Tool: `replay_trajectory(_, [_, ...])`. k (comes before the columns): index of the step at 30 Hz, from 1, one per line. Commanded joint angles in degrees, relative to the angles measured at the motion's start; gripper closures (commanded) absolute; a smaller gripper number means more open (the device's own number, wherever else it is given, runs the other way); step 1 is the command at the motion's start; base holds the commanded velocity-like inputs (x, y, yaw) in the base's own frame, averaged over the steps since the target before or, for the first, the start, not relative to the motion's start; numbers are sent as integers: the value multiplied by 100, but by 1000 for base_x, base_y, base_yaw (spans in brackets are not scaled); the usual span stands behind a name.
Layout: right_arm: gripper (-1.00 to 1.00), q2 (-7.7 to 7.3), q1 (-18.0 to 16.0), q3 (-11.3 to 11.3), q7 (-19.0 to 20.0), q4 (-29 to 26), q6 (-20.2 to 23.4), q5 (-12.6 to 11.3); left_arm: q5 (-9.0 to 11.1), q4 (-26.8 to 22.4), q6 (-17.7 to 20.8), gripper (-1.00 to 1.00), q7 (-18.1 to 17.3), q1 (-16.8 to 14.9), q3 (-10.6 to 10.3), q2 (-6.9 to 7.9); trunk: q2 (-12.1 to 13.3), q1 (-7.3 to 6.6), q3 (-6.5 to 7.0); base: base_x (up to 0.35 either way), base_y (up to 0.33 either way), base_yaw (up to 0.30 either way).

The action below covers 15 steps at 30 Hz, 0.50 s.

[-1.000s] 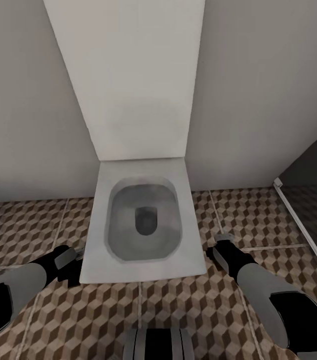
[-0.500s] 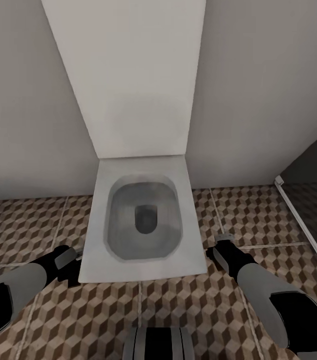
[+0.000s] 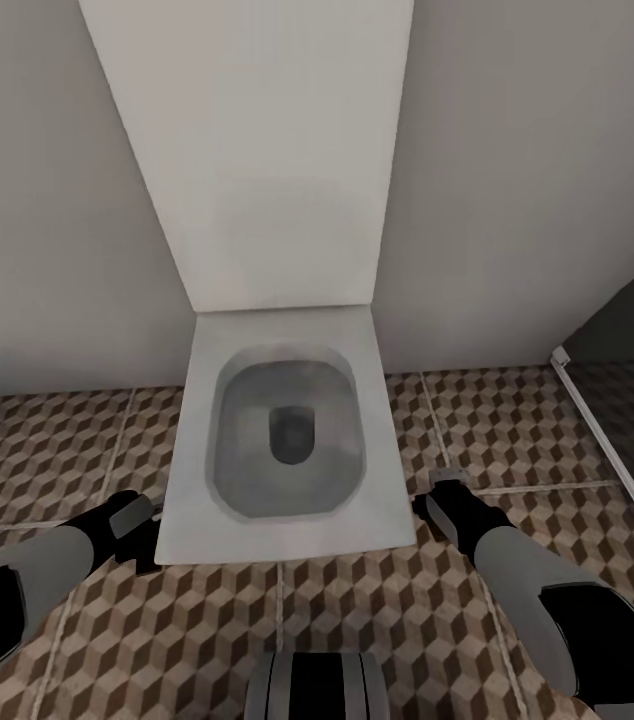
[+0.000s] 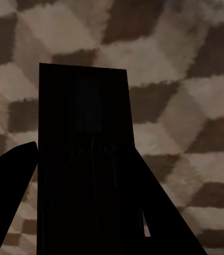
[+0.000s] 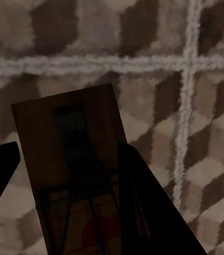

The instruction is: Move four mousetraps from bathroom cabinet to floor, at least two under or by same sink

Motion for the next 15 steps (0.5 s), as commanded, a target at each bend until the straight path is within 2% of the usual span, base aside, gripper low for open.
replay_trajectory(1, [100, 1, -1, 44, -18, -9, 43, -1, 49, -22, 6, 100, 50, -3, -26, 7, -2, -1, -4, 0, 0, 0])
replay_trajectory(11, [100, -1, -1, 44, -18, -9, 43, -1, 47, -22, 6, 100, 52, -3, -25, 16, -2, -1, -4, 0, 0, 0])
replay_trajectory(15, [100, -2, -1, 43, -18, -9, 43, -1, 49, -22, 6, 100, 52, -3, -27, 16, -6, 7, -70, 0, 0, 0])
